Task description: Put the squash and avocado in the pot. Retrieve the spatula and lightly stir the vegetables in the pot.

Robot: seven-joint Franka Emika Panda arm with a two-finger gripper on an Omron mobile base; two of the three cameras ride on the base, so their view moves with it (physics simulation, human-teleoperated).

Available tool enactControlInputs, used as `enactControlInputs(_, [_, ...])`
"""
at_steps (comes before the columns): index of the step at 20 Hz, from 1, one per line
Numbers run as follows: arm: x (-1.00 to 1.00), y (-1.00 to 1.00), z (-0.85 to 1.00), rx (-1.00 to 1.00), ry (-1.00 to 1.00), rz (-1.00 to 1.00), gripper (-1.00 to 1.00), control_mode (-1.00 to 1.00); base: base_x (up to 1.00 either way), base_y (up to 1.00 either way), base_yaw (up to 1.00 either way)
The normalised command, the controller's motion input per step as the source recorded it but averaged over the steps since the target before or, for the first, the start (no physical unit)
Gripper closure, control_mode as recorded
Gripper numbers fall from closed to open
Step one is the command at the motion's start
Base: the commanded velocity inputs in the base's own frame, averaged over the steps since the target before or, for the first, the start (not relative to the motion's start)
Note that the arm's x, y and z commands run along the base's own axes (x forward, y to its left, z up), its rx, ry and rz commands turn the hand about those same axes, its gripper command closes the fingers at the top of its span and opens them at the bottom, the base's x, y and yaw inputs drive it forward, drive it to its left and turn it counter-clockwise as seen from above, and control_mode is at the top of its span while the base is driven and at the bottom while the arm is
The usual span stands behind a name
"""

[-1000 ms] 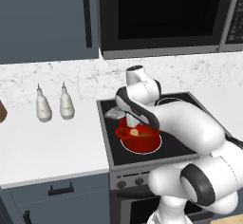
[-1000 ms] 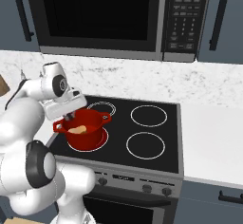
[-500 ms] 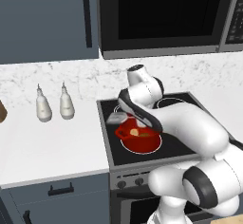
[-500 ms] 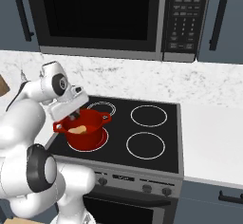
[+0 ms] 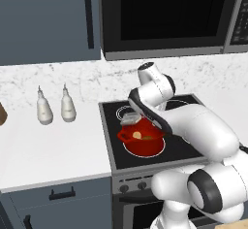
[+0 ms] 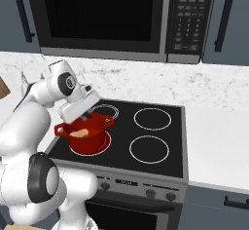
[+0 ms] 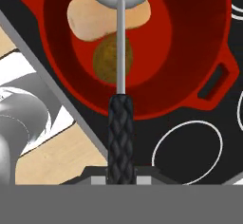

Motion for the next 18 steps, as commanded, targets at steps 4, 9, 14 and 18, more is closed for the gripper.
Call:
enactControlInputs(4, [0.00, -0.26, -0.01, -0.21, -0.05, 0.09, 1.00, -1.00, 0.00, 0.00, 0.00])
enactControlInputs(9, [0.01, -0.21, 0.05, -0.15, -0.01, 0.16, 1.00, -1.00, 0.00, 0.00, 0.00])
enactControlInputs(14, [0.16, -0.13, 0.00, -0.21, 0.13, 0.23, 1.00, -1.00, 0.00, 0.00, 0.00])
enactControlInputs(18, [0.08, -0.09, 0.00, -0.22, 0.03, 0.09, 1.00, -1.00, 0.00, 0.00, 0.00])
